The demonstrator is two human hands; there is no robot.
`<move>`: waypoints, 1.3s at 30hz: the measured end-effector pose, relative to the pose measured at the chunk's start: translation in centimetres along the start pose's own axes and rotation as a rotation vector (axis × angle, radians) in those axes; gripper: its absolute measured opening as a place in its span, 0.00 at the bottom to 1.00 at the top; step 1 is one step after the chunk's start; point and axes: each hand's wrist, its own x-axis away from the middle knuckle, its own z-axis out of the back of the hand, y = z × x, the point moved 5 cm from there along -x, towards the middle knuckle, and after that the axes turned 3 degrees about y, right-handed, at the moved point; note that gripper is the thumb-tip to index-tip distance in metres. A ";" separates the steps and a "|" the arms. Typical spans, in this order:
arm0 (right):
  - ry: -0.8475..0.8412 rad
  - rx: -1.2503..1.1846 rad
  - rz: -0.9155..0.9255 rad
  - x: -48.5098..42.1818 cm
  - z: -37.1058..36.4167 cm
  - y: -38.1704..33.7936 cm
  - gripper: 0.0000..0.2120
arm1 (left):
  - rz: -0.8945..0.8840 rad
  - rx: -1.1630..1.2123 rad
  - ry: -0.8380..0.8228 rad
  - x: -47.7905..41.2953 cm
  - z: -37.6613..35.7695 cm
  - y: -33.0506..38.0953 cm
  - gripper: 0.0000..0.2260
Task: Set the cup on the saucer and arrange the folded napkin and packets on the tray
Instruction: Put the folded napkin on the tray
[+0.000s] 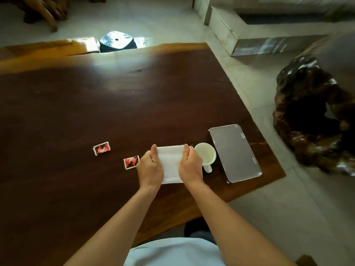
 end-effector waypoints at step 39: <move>-0.406 0.171 -0.282 -29.8 13.4 19.2 0.14 | 0.578 0.114 -0.316 -3.6 -35.4 4.7 0.11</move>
